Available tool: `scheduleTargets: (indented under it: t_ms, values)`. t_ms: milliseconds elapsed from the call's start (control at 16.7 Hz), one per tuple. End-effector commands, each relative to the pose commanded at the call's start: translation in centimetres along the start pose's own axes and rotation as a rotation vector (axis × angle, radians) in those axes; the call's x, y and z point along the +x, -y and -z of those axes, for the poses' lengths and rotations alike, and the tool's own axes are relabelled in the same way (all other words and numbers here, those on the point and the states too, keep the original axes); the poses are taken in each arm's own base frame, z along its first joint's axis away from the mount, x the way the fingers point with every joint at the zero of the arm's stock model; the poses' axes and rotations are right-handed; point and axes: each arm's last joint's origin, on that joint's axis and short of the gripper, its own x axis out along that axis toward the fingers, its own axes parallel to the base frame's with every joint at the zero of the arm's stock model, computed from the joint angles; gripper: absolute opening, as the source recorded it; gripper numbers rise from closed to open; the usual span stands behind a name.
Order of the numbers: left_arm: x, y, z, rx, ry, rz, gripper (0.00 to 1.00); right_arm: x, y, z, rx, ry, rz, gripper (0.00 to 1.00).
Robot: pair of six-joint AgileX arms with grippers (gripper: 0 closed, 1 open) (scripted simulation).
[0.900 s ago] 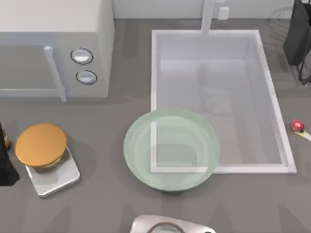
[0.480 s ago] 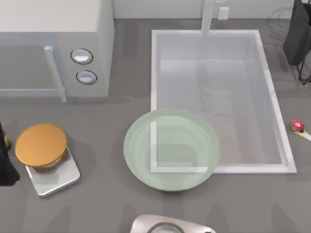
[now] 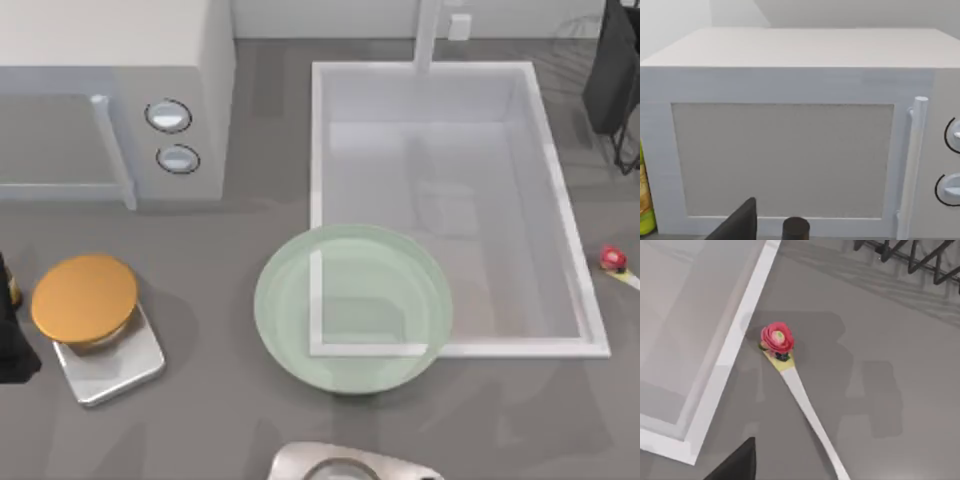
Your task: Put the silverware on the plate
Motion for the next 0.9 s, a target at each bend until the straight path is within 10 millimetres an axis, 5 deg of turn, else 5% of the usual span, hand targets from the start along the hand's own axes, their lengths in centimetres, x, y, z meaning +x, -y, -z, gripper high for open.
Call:
scheduleTargets:
  t_ms: [300,600,900]
  values:
    - [0.0,0.0,0.0,0.0,0.0,0.0,1.0,6.2,1.9,-4.4,-0.175,-0.382,-0.193,1.0]
    - [0.0,0.0,0.0,0.0,0.0,0.0,1.0,12.0,3.1,-6.6,-0.3,-0.601,-0.354,1.0]
    - [0.0,0.0,0.0,0.0,0.0,0.0,1.0,14.6,3.5,-7.2,-0.349,-0.671,-0.419,1.0]
